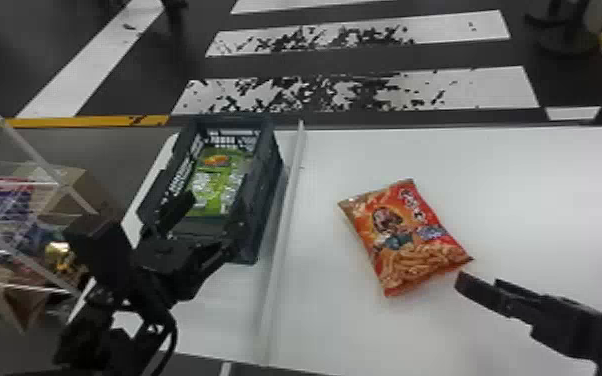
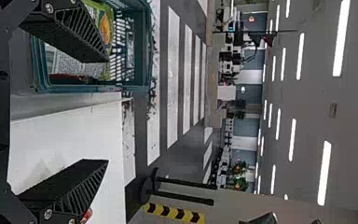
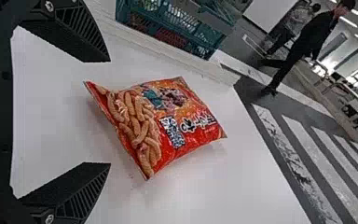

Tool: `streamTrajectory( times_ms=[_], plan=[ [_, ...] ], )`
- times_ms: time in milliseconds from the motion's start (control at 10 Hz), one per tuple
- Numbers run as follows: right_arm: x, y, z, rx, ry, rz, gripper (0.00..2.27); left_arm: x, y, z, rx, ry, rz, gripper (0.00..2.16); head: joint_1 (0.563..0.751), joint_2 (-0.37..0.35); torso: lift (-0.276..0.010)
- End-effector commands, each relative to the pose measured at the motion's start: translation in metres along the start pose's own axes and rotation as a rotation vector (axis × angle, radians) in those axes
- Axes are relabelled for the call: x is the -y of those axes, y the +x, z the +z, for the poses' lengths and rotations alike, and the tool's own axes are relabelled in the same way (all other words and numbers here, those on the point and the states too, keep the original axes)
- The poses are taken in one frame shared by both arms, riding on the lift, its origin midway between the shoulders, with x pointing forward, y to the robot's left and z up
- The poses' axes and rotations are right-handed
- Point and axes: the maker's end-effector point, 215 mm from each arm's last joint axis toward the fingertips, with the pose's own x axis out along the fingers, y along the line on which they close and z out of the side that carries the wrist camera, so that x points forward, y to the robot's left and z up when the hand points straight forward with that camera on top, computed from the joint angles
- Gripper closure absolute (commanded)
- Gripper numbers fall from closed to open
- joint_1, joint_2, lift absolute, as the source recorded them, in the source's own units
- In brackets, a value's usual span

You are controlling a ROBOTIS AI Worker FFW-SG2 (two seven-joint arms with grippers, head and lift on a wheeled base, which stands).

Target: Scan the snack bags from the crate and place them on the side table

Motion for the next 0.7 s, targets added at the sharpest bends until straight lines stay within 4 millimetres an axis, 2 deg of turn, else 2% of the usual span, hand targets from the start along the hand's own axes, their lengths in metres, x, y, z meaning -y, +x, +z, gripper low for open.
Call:
streamTrajectory(
  times_ms=[0, 600],
  plan=[
    [0.000, 0.005, 0.003, -0.034, 0.050, 0.026, 0.08, 0.000, 0.002, 0.003, 0.005, 0.005, -0.004, 0.12, 0.695, 0.209, -0.094],
    [0.016, 0.050, 0.016, -0.128, 0.117, 0.024, 0.08, 0.002, 0.003, 0.000, -0.007, 0.019, -0.019, 0.12, 0.695, 0.209, -0.094]
  ],
)
